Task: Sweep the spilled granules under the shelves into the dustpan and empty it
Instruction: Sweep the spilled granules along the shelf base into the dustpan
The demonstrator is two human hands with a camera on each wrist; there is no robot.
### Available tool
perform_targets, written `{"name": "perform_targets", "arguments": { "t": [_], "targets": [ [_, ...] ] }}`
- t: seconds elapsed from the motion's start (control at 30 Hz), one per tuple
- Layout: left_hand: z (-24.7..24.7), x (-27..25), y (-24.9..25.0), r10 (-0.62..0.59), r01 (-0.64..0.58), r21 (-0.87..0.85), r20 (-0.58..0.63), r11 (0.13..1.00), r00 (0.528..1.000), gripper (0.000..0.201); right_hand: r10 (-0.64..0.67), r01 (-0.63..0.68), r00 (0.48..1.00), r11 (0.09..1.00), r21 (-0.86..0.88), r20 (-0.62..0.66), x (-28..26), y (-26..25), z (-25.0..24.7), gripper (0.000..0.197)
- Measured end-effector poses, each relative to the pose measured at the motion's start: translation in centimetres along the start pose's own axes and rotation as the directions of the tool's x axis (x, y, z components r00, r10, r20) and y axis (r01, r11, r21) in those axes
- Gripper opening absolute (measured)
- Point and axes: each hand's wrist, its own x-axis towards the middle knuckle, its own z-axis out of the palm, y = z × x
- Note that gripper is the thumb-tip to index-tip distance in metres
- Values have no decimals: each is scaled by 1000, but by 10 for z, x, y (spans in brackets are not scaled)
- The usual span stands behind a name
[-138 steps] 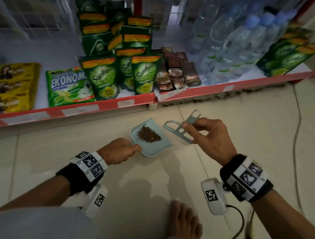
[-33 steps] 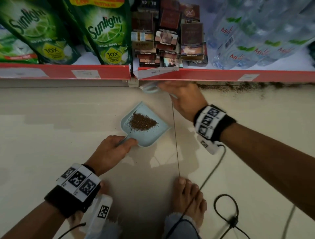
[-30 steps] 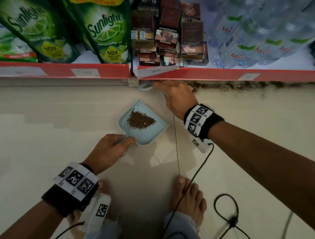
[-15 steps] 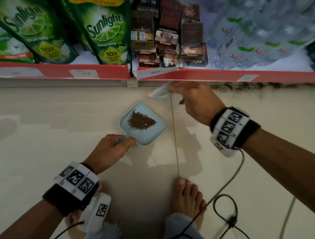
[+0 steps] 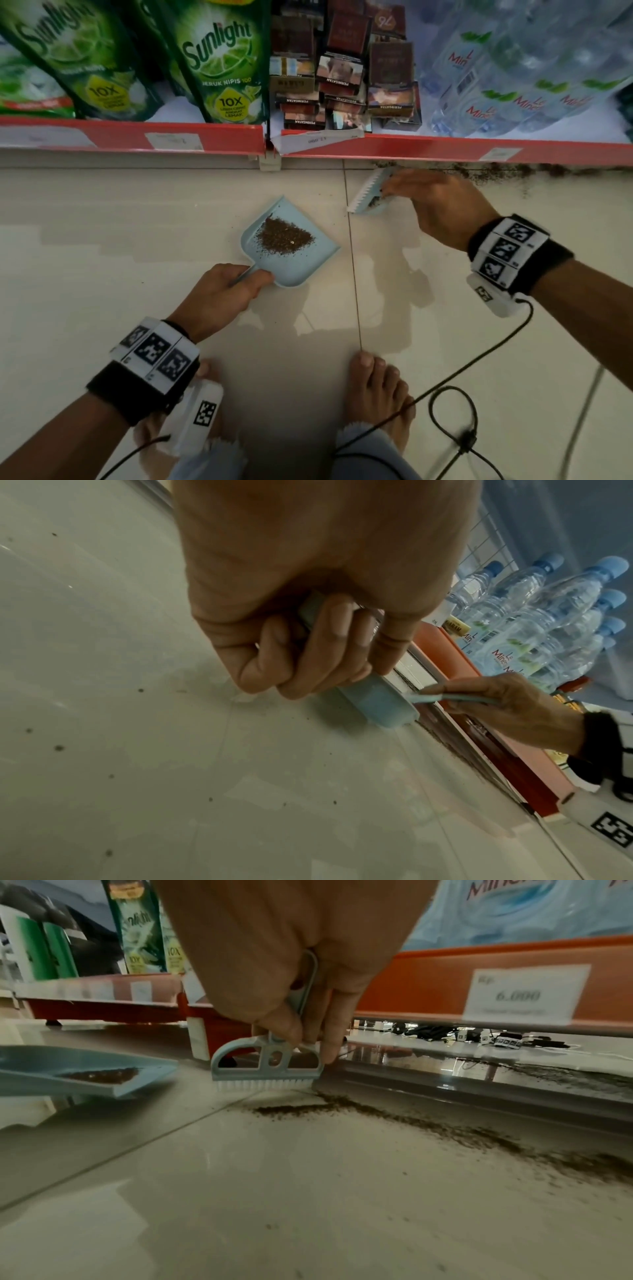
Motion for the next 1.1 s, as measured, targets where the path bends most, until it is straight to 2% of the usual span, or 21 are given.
{"name": "perform_targets", "arguments": {
  "t": [0.07, 0.13, 0.27, 0.37, 0.57, 0.67, 0.73, 0.83, 0.93, 1.0, 1.1],
  "targets": [
    [2, -1, -1, -3, 3, 11, 11, 1000, 1000, 44, -7, 8, 999, 1000, 11, -40, 8, -8, 2, 50],
    [3, -1, -2, -8, 7, 14, 23, 1000, 1000, 44, -29, 29, 999, 999, 34, -25, 20, -23, 9, 49],
    [3, 0, -1, -18, 18, 8, 16, 1000, 1000, 42, -80, 81, 990, 997, 3, 119, 25, -40, 20, 52],
    [3, 0, 1, -11, 11, 9, 18, 1000, 1000, 43, -78, 85, 980, 996, -34, 182, 1, -23, 12, 59],
    [5, 1, 4, 2, -2, 0, 15, 1000, 1000, 42, -16, 17, 1000, 997, -70, 21, -44, 25, -18, 62],
    [8, 1, 3, 6, -6, 4, 27, 1000, 1000, 46, -85, 83, 996, 995, -62, -31, -27, 13, -14, 58],
    [9, 2, 3, 11, -11, 12, 40, 1000, 999, 47, -84, 83, 996, 996, -26, -34, -5, -5, -6, 56],
    [9, 4, 4, 10, -11, 28, 49, 1000, 999, 45, -14, 14, 1000, 1000, 0, 22, 27, -33, 7, 57],
    [8, 5, 5, 9, -11, 36, 44, 999, 999, 43, -2, 9, 990, 999, -49, 139, 45, -45, 20, 62],
    [7, 6, 5, 7, -8, 31, 31, 999, 999, 44, -9, 21, 982, 998, -65, 187, 40, -41, 22, 62],
    [8, 8, 8, 3, -4, 31, 22, 1000, 1000, 43, 19, -10, 985, 999, -54, 173, 14, -21, 14, 64]
  ]
}}
